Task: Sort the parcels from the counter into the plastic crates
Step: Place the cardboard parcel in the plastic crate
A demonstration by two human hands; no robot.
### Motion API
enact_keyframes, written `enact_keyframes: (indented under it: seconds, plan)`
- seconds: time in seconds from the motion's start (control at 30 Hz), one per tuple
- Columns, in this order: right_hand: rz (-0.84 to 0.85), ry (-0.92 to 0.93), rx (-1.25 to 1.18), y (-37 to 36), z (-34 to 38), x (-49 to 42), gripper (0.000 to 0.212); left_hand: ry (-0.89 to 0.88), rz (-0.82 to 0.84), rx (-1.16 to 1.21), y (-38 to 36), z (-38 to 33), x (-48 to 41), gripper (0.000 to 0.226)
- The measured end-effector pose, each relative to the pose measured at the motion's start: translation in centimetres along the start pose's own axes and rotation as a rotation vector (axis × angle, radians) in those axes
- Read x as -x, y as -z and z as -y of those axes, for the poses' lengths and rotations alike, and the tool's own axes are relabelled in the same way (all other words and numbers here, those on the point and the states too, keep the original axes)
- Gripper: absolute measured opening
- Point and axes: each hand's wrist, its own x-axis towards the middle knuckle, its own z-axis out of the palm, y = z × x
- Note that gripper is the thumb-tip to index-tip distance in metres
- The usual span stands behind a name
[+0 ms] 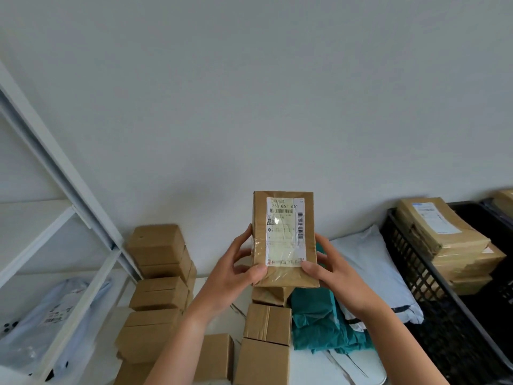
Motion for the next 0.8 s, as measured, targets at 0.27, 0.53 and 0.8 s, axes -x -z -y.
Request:
enact_keyframes:
  seconds: [0.27,0.53,0.8]
  plan:
    - [0.004,0.243,0.068,0.9,4.8,2.1,0.092,-0.203,-0.033,-0.013,0.7,-4.3,1.4,0.097]
    - [0.037,0.326,0.113,1.5,6.3,2.7,0.093,-0.263,-0.024,-0.027,0.6,-5.4,1.9,0.1]
    - [0.055,0.147,0.023,1.8,3.5,0.8,0.091,-0.136,-0.01,-0.012,-0.5,-2.8,0.4,0.091]
